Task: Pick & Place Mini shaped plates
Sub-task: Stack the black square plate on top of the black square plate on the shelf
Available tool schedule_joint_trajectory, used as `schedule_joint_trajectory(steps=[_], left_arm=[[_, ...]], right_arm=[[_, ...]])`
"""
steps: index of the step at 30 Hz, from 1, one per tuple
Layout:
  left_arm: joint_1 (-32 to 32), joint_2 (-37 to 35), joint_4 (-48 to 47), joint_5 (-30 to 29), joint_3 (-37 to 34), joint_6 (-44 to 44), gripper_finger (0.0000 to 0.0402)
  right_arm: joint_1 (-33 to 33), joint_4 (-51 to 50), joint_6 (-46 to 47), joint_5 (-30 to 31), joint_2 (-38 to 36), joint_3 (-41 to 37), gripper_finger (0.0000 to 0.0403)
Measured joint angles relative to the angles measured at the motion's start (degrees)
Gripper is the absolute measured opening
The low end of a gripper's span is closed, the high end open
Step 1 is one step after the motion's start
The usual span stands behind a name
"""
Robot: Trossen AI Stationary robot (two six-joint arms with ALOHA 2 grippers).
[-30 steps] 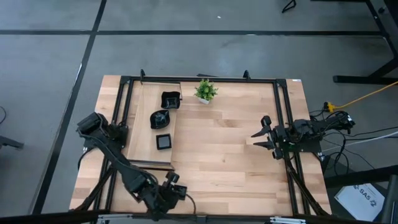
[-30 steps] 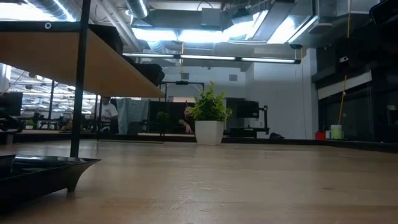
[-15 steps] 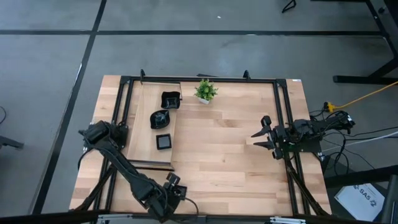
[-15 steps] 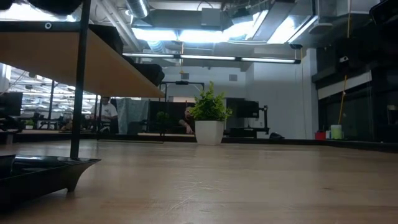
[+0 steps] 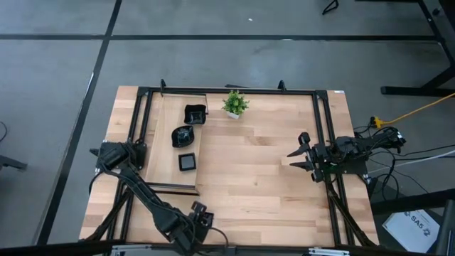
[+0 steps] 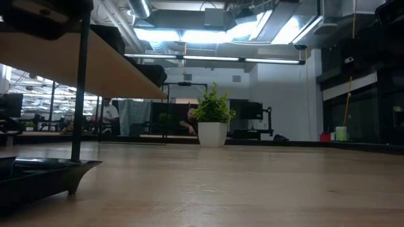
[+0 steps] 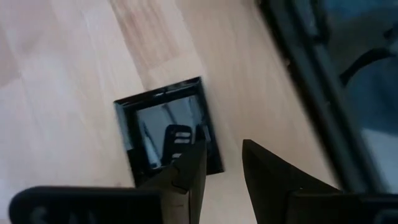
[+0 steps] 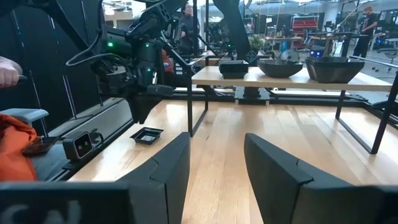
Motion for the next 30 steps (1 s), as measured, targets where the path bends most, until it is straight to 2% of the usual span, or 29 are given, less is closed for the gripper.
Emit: schedule_joint_trajectory(steps=[10,15,30], left_arm=[[1.12,0.41,1.03,1.39,0.00,-9.25,0.0097],[1.30,2.41,3.04,3.58,0.14,-9.36,0.0097],[1.74,4.04,3.15,3.24,0.77,-8.85,0.0097]], right_arm=[[0.00,0.00,0.00,-0.02,-0.02,0.00,0.0152],[0.00,0.01,-0.01,0.00,-0.02,0.00,0.0152],[0.02,0.02,-0.01,-0.02,0.00,0.00,0.0152]])
